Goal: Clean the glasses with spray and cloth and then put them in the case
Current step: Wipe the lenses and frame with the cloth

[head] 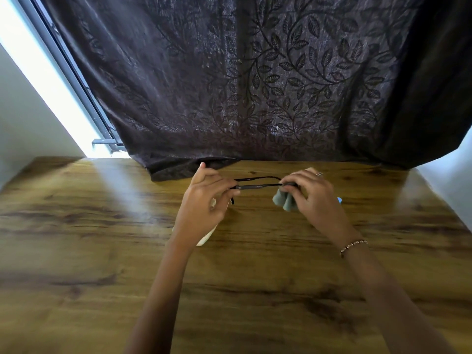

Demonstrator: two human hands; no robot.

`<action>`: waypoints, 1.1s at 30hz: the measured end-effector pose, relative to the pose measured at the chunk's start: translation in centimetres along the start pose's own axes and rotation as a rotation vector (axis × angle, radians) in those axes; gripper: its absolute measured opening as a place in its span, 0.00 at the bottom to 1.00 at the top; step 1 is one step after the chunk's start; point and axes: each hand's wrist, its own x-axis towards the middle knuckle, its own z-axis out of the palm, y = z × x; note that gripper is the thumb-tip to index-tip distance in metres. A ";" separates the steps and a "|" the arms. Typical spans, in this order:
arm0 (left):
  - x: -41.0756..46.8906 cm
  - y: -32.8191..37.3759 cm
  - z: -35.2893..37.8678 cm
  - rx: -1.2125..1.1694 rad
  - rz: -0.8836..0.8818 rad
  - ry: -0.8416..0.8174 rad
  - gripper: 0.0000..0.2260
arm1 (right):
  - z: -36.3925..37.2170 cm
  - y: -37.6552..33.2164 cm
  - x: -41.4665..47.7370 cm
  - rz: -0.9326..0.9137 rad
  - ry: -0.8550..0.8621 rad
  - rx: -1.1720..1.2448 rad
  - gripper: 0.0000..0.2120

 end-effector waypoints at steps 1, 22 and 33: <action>-0.1 0.0 0.1 -0.001 0.003 0.001 0.09 | -0.1 0.3 -0.1 0.018 0.007 -0.002 0.04; -0.2 1.3 2.2 0.257 0.073 -0.084 0.08 | 1.7 -2.8 -0.5 -0.099 0.065 -0.135 0.07; -2.3 -3.3 -0.8 -0.130 -0.158 -0.133 0.11 | -0.5 -0.7 -0.2 0.108 0.240 0.195 0.06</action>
